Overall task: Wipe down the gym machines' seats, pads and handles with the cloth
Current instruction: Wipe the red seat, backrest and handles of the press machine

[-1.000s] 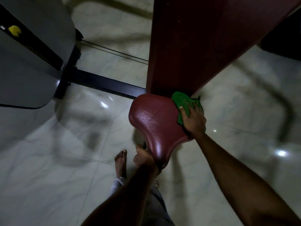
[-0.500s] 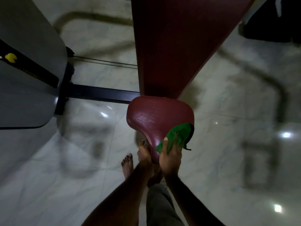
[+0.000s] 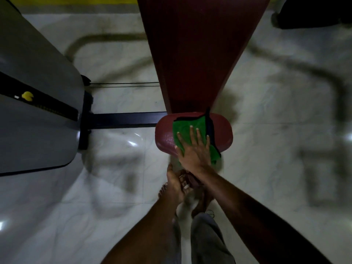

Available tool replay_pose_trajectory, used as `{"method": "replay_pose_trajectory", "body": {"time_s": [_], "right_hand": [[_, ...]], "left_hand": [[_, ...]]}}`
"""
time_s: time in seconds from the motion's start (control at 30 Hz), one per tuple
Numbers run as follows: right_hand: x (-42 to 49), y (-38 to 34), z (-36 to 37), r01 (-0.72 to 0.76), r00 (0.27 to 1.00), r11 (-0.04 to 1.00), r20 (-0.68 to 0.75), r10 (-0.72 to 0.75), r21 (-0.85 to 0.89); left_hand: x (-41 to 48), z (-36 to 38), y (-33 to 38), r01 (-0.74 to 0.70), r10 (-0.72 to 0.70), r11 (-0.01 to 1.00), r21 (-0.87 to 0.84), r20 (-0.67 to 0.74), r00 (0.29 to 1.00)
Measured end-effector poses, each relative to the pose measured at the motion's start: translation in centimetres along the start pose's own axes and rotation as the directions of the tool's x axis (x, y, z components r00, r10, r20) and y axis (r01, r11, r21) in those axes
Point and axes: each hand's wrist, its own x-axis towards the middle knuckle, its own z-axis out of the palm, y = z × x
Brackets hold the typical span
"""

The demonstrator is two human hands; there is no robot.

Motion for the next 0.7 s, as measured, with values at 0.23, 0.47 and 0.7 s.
{"method": "replay_pose_trajectory", "body": {"time_s": [0.23,0.47,0.7], "right_hand": [[2.5,-0.5,1.2,0.479,0.877,0.875,0.096,-0.471,-0.073],[-3.0,3.2,1.6,-0.051,0.996,0.965,-0.057,0.068,0.257],[-8.9,-1.5,2.1,-0.538,0.730,0.519,0.058,0.681,0.664]], "left_hand": [[-0.2,-0.6,-0.2,0.034,-0.033,0.998,-0.060,0.016,0.999],[0.9,-1.2,0.0,-0.006,0.009,0.996,0.084,-0.024,1.000],[-1.5,-1.4,1.1,-0.036,0.031,0.961,0.275,0.021,0.999]]}}
